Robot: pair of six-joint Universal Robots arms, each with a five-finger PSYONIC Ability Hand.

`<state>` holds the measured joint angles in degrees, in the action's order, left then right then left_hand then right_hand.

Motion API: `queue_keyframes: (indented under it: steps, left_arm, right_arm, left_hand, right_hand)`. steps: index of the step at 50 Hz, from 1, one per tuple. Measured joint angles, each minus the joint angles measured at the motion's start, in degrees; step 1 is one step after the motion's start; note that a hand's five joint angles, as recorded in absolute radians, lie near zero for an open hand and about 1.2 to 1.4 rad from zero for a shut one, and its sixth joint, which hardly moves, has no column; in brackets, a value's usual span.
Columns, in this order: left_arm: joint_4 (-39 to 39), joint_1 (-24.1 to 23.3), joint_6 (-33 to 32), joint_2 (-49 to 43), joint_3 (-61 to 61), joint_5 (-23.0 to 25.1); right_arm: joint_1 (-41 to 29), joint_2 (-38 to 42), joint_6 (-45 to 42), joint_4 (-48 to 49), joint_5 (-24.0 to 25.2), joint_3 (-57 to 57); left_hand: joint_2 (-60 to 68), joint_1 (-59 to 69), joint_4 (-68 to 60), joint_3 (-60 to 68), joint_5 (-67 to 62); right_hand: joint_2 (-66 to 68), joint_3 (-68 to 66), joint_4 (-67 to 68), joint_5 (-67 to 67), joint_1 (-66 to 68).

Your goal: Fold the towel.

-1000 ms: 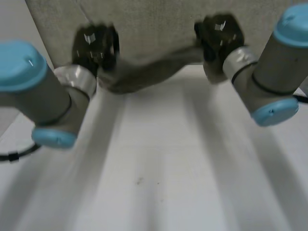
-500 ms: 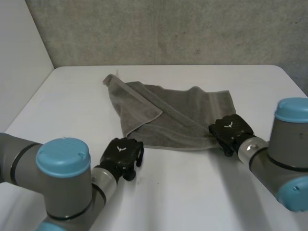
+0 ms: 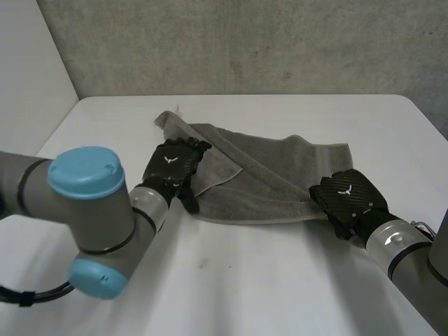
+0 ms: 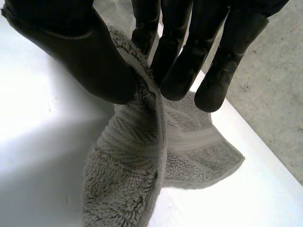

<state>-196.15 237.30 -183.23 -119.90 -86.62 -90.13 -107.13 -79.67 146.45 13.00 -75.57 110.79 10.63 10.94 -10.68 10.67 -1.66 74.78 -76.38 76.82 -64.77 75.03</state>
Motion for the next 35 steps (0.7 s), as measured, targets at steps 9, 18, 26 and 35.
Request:
queue_keyframes:
  steps: [9,18,26,35]
  left_arm:
    - [0.29,-0.02,0.03,-10.17,10.28,0.83]
    - [1.32,-0.09,0.03,-17.55,18.05,0.2]
    - [1.44,0.42,-0.07,-20.77,23.62,-4.12]
    - [1.49,3.83,-4.57,-24.15,27.72,-8.17]
  right_arm:
    - [-0.07,-0.11,0.14,-0.05,-0.01,0.28]
    - [-0.11,-0.05,0.21,-0.08,-0.01,0.3]
    - [0.06,-0.1,0.25,-0.08,0.01,0.01]
    - [1.23,-1.8,0.43,-0.16,0.01,-0.46]
  left_hand:
    - [-0.07,0.0,0.05,0.0,0.02]
    - [-0.07,0.0,0.05,0.0,0.02]
    - [0.08,0.0,-0.09,0.13,0.02]
    - [0.19,0.18,-0.11,0.14,0.02]
  right_hand:
    - [0.0,0.0,0.0,0.0,0.0]
    - [0.0,0.0,0.0,0.0,0.0]
    - [0.0,0.0,0.0,-0.05,0.0]
    - [0.0,0.0,0.0,0.0,0.0]
